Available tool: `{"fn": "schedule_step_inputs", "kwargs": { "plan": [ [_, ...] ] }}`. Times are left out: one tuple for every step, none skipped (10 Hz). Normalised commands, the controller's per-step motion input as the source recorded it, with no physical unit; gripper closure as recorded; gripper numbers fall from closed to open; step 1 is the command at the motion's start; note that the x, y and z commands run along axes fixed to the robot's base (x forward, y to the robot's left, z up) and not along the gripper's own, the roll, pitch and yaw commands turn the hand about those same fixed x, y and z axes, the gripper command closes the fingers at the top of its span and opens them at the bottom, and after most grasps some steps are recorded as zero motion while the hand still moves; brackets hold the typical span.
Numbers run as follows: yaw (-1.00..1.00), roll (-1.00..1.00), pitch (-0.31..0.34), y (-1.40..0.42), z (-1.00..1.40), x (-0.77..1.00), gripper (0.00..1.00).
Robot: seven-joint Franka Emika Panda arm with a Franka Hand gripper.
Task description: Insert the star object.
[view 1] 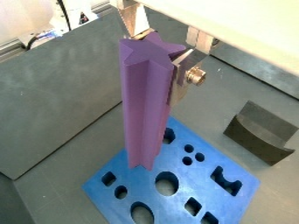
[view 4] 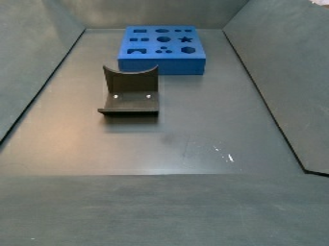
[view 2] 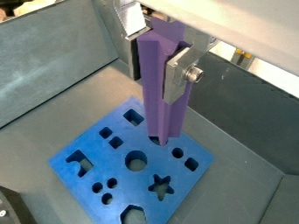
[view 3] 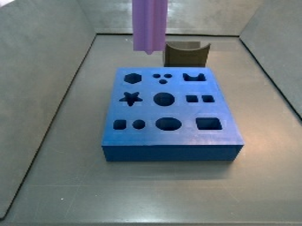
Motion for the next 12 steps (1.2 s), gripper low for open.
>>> {"fn": "schedule_step_inputs", "kwargs": {
  "plan": [
    [0.00, 0.04, -0.019, 0.00, 0.00, 0.00, 1.00],
    [0.00, -0.01, 0.000, 0.00, 0.00, 0.00, 1.00],
    [-0.01, 0.05, 0.000, 0.12, -0.04, -0.10, 1.00],
    [0.00, 0.23, -0.040, 0.13, -0.44, 0.00, 1.00],
    [0.09, 0.30, -0.163, 0.13, -0.58, 0.00, 1.00],
    [0.09, 0.31, -0.150, 0.06, -0.64, -0.09, 1.00],
    [0.00, 0.27, -0.111, 0.00, -0.77, -0.09, 1.00],
    [0.00, 0.24, -0.117, 0.00, -0.82, -0.19, 1.00],
    [0.00, 0.19, -0.131, 0.00, -0.85, -0.25, 1.00],
    [-0.10, 0.04, -0.107, 0.05, -1.00, -0.17, 1.00],
    [-0.12, 0.00, -0.036, 0.15, -0.88, -0.11, 1.00],
    [-0.08, 0.00, -0.034, 0.08, -0.69, 0.00, 1.00]
  ]
}}
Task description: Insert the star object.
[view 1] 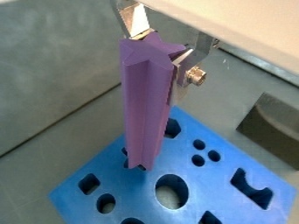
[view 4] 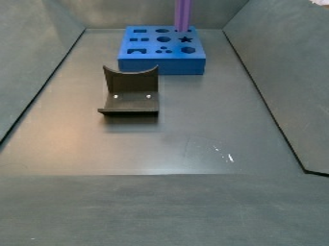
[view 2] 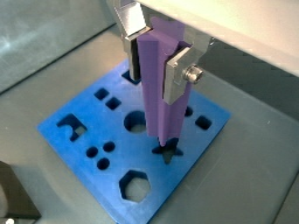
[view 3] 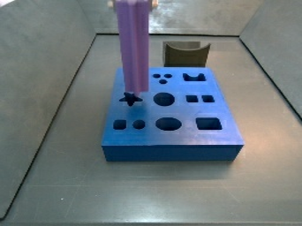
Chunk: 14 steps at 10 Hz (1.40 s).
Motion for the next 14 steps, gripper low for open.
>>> {"fn": "schedule_step_inputs", "kwargs": {
  "plan": [
    [-0.06, 0.00, -0.013, 0.06, -0.57, 0.00, 1.00],
    [-0.01, 0.00, 0.000, 0.02, -0.27, 0.00, 1.00],
    [0.00, 0.00, 0.001, 0.01, 0.00, 0.03, 1.00],
    [0.00, 0.05, 0.023, 0.03, -0.12, 0.00, 1.00],
    [0.01, 0.07, 0.000, 0.03, -0.12, -0.21, 1.00],
    [0.03, 0.08, 0.000, 0.01, -0.16, -0.39, 1.00],
    [0.06, 0.07, 0.000, 0.06, -0.20, -0.46, 1.00],
    [0.07, 0.06, 0.000, 0.09, -0.13, -0.40, 1.00],
    [0.03, 0.01, 0.000, 0.00, -0.21, -0.12, 1.00],
    [0.00, 0.02, 0.000, 0.00, -0.43, 0.07, 1.00],
    [0.00, 0.12, 0.000, 0.00, -0.74, 0.23, 1.00],
    [0.00, 0.17, -0.034, -0.01, -0.88, 0.18, 1.00],
    [0.00, 0.17, -0.074, -0.04, -0.89, 0.17, 1.00],
    [0.00, 0.14, -0.094, 0.00, -0.83, 0.15, 1.00]
  ]
}}
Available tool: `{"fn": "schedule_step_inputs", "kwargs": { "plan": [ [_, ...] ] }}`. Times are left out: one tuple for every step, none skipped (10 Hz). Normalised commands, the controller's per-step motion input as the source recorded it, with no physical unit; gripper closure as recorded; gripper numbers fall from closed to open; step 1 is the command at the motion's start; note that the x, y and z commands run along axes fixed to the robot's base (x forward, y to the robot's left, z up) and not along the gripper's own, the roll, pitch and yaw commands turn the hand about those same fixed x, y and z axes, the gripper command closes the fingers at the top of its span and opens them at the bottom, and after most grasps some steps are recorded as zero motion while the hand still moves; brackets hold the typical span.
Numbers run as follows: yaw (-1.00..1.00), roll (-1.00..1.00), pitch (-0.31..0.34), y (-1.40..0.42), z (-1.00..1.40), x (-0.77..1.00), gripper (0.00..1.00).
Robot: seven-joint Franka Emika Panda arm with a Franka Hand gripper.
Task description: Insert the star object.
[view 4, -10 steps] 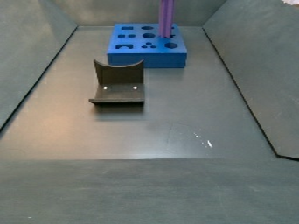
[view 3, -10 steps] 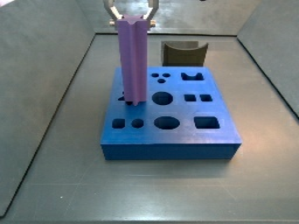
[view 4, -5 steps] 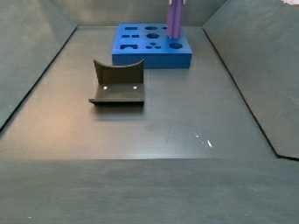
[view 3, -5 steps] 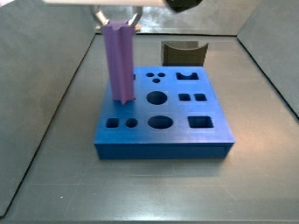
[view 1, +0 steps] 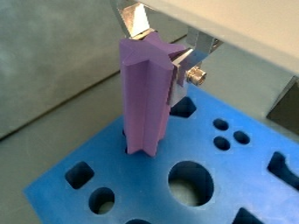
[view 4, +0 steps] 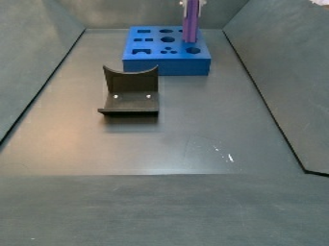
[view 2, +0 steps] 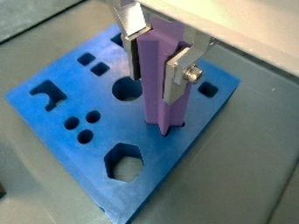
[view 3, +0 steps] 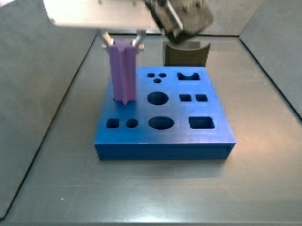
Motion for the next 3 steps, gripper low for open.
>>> {"fn": "schedule_step_inputs", "kwargs": {
  "plan": [
    [0.00, -0.06, -0.106, 0.00, -0.07, 0.00, 1.00],
    [0.00, 0.00, -0.030, 0.00, 0.00, 0.00, 1.00],
    [0.00, 0.00, 0.000, 0.00, 0.00, 0.00, 1.00]
  ]
}}
